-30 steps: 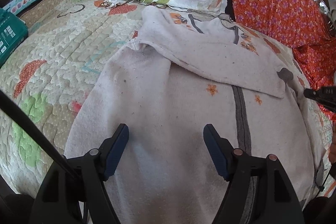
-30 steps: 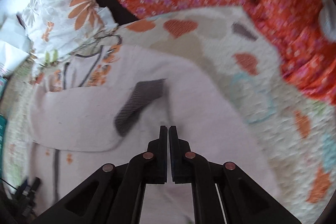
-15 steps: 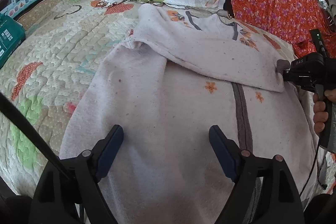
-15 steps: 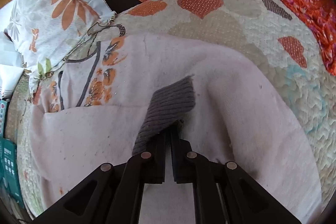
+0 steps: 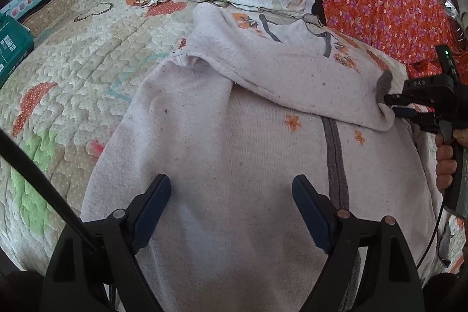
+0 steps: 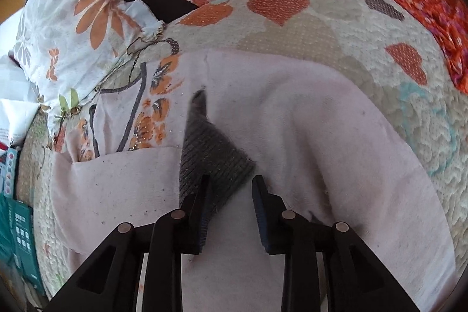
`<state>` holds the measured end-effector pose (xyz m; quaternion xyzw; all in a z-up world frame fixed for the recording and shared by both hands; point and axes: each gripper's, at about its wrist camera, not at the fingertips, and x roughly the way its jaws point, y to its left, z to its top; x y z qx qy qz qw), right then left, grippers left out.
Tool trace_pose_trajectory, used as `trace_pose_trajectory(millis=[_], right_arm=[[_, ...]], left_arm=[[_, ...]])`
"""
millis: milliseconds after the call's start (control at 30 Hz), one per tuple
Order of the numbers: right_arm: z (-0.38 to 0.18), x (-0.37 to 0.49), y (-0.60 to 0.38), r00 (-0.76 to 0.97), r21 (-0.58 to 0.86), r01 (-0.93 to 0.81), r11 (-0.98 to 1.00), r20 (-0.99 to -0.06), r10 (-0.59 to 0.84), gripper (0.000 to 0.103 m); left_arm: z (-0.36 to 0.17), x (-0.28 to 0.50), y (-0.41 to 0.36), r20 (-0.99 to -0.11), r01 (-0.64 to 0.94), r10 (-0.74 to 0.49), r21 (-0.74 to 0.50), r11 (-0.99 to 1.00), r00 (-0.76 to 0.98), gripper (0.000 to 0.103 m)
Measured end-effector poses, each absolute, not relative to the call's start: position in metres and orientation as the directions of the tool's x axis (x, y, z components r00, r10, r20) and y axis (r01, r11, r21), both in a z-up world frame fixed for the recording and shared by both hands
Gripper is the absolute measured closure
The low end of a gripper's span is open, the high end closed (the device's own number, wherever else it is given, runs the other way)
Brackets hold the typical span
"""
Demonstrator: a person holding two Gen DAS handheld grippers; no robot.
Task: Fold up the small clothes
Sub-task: 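Grasp the grey cuff of the other sleeve with the right tool, then fold the gripped sleeve across the body with the right tool, release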
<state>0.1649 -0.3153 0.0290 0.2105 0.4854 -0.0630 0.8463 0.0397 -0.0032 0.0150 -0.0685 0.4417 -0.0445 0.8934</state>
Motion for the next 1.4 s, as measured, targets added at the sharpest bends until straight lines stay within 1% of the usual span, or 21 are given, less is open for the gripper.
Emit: trace_pose_trajectory(millis=[33,67,200,300,367,467,567,600,667,733,800,867,933,1033,1200,1233,1267,1300,1333,1367,1400], right_arm=[[0.029,0.167,-0.314,0.527,0.29,0.311,0.905,-0.845,0.089,0.088],[0.03,0.169,-0.313,0.528,0.284,0.311,0.907,-0.845,0.084,0.097],[0.045,0.162,-0.314,0.548,0.268,0.322,0.908,-0.835,0.053,0.097],[0.062,0.135,-0.329,0.561,0.281,0.349,0.894,-0.827,0.041,0.097],[0.062,0.119,-0.342,0.542,0.275,0.379,0.884,-0.84,0.029,0.097],[0.059,0.094,-0.356,0.511,0.283,0.351,0.893,-0.857,0.071,0.095],[0.071,0.054,-0.375,0.503,0.202,0.378,0.904,-0.864,-0.017,0.093],[0.076,0.037,-0.382,0.493,0.17,0.366,0.915,-0.869,-0.037,0.088],[0.08,0.011,-0.391,0.461,0.139,0.316,0.939,-0.887,-0.024,0.076],[0.077,-0.017,-0.395,0.392,0.075,0.25,0.965,-0.92,-0.029,0.057],[0.072,-0.042,-0.399,0.347,0.021,0.213,0.977,-0.936,-0.056,0.047],[0.068,-0.066,-0.408,0.331,0.021,0.228,0.974,-0.942,-0.057,0.045],[0.063,-0.082,-0.421,0.33,0.081,0.281,0.956,-0.944,-0.017,0.043],[0.055,-0.095,-0.425,0.325,0.103,0.313,0.944,-0.946,-0.005,0.043],[0.054,-0.103,-0.386,0.308,0.043,0.21,0.977,-0.951,-0.025,0.042],[0.053,-0.102,-0.377,0.3,0.019,0.18,0.983,-0.953,-0.037,0.04],[0.05,-0.101,-0.369,0.282,-0.018,0.159,0.987,-0.957,-0.063,0.04],[0.044,-0.098,-0.363,0.257,-0.075,0.135,0.988,-0.96,-0.108,0.041],[0.039,-0.096,-0.358,0.235,-0.127,0.113,0.985,-0.96,-0.151,0.068],[0.035,-0.094,-0.355,0.22,-0.153,0.096,0.984,-0.96,-0.171,0.088],[0.033,-0.093,-0.357,0.206,-0.143,0.103,0.984,-0.965,-0.161,0.098]], left_arm=[[0.014,0.04,-0.004,-0.784,0.021,-0.138,-0.157,0.987,0.606,0.018],[0.014,0.04,-0.005,-0.784,0.023,-0.135,-0.152,0.988,0.606,0.018],[0.014,0.04,-0.006,-0.786,0.03,-0.13,-0.141,0.99,0.604,0.018],[0.015,0.039,-0.004,-0.785,0.024,-0.145,-0.164,0.986,0.602,0.018],[0.016,0.039,-0.002,-0.784,0.02,-0.155,-0.179,0.984,0.601,0.018],[0.019,0.036,0.0,-0.781,0.017,-0.164,-0.193,0.981,0.603,0.018],[0.022,0.032,0.002,-0.773,0.018,-0.164,-0.193,0.981,0.613,0.018],[0.023,0.031,0.002,-0.771,0.018,-0.164,-0.194,0.981,0.616,0.018],[0.024,0.031,0.003,-0.771,0.014,-0.168,-0.202,0.979,0.614,0.018],[0.024,0.032,0.004,-0.772,0.006,-0.169,-0.209,0.978,0.612,0.018],[0.025,0.031,0.004,-0.772,0.003,-0.171,-0.214,0.977,0.612,0.018],[0.026,0.028,0.003,-0.769,0.004,-0.168,-0.211,0.978,0.617,0.018],[0.026,0.025,0.002,-0.765,0.005,-0.157,-0.196,0.98,0.625,0.018],[0.026,0.02,-0.001,-0.762,0.008,-0.131,-0.163,0.987,0.634,0.018],[0.028,0.015,-0.004,-0.76,0.021,-0.127,-0.147,0.989,0.637,0.018],[0.027,0.015,-0.005,-0.761,0.022,-0.123,-0.142,0.99,0.636,0.018],[0.026,0.016,-0.006,-0.765,0.023,-0.118,-0.134,0.991,0.633,0.018],[0.024,0.017,-0.008,-0.769,0.026,-0.111,-0.123,0.992,0.629,0.018],[0.023,0.017,-0.009,-0.772,0.028,-0.103,-0.11,0.993,0.627,0.018],[0.023,0.016,-0.01,-0.772,0.031,-0.1,-0.103,0.994,0.628,0.018],[0.024,0.015,-0.011,-0.769,0.036,-0.099,-0.098,0.995,0.631,0.018]])
